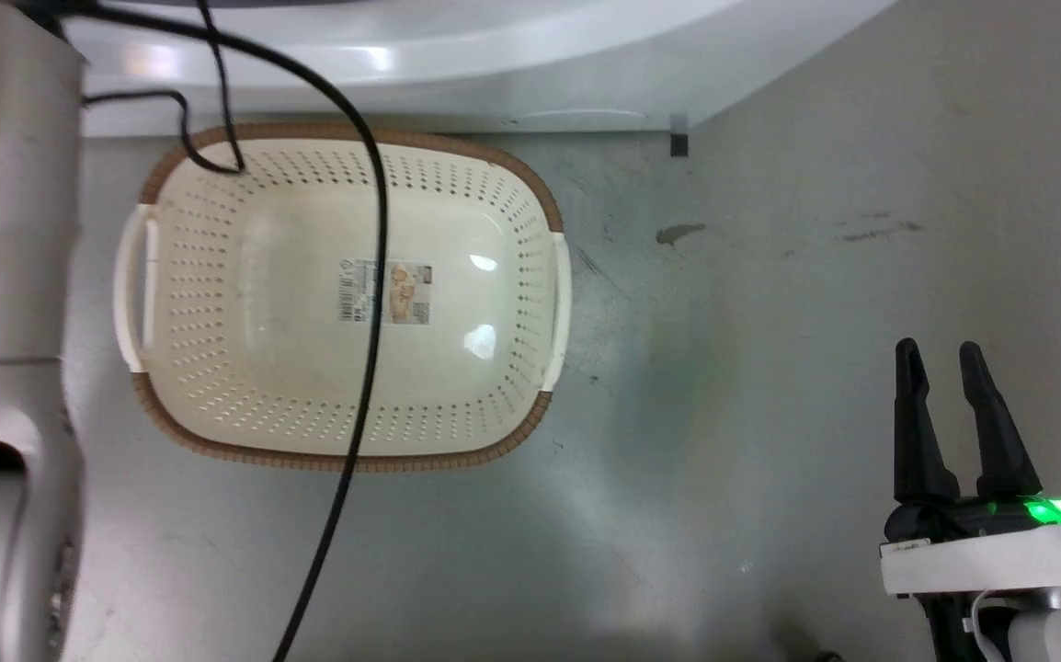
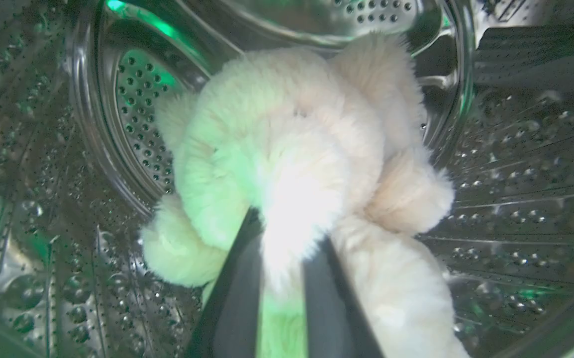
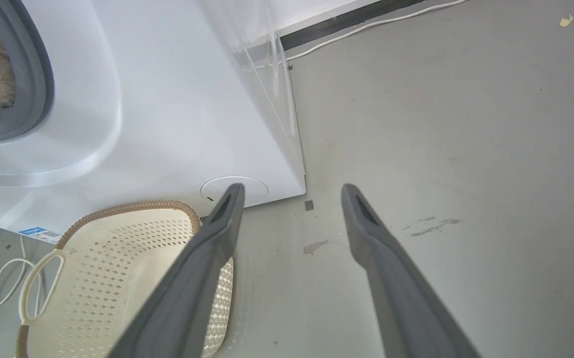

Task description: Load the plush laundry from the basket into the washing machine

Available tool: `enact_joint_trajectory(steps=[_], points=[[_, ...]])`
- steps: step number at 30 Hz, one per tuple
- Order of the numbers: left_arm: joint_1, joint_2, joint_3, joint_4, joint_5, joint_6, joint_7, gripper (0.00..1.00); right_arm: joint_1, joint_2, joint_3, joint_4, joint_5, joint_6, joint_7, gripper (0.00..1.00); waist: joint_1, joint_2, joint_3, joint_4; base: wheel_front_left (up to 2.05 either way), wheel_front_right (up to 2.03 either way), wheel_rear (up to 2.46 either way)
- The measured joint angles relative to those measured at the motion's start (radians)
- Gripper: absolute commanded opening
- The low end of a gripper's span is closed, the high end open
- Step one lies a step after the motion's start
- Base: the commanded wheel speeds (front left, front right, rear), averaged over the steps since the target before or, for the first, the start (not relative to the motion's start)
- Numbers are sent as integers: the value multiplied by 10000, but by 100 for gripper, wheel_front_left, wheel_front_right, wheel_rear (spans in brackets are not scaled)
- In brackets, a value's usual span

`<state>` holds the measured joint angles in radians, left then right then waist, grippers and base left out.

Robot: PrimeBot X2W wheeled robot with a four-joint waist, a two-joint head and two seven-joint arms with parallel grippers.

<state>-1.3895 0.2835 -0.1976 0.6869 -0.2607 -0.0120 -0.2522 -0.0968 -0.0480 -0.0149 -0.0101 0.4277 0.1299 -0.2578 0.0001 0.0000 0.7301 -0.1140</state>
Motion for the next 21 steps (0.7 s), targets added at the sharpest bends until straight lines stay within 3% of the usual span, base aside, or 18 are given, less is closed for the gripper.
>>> enact_joint_trajectory(steps=[21], points=[[-2058, 1016, 105, 606, 493, -104, -27, 0, 1, 2, 303, -652, 351, 0, 0, 100, 0, 0, 1392, -922, 0, 0, 0]])
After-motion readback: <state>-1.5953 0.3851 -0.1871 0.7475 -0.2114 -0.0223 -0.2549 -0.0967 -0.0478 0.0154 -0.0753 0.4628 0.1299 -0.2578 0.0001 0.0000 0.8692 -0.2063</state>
